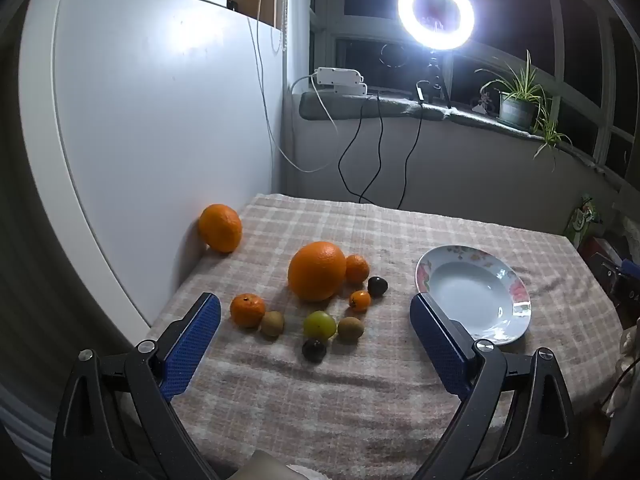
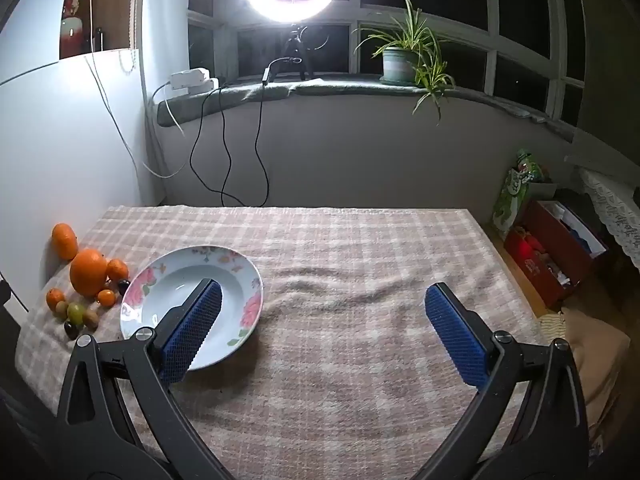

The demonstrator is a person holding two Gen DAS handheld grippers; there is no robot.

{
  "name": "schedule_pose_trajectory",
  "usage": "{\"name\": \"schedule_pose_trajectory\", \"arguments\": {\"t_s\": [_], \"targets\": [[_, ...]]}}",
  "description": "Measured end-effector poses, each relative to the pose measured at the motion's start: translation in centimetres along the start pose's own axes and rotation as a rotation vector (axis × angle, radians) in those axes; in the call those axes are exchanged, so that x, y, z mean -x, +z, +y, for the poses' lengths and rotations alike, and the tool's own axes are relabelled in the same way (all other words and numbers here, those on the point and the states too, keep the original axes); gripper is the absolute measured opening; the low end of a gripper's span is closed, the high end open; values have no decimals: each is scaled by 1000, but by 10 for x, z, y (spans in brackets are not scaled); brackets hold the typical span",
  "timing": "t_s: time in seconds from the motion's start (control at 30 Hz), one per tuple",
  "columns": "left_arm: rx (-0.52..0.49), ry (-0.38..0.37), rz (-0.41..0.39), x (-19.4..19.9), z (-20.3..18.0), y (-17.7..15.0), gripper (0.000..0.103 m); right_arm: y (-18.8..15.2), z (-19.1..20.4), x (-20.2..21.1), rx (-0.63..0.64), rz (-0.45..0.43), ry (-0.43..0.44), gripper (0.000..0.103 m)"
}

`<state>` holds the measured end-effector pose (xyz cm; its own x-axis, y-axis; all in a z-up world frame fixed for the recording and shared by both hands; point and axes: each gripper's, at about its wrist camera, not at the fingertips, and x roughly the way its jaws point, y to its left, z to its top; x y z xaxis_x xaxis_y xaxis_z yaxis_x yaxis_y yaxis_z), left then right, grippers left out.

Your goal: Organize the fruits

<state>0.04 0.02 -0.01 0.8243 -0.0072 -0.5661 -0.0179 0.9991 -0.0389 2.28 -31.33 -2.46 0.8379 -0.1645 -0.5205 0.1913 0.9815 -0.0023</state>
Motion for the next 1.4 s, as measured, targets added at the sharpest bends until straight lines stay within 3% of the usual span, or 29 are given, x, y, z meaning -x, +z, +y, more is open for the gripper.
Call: {"name": "schedule_pose_trajectory", "arguments": {"t_s": [0.23,1.4], "targets": [[-12,1,-6,-3,-4,-2,96,-1,-2,2,-2,-37,-2,103],[-3,0,1,-5,0,-2,96,6,1,10,-8,-50,-23,103]]}}
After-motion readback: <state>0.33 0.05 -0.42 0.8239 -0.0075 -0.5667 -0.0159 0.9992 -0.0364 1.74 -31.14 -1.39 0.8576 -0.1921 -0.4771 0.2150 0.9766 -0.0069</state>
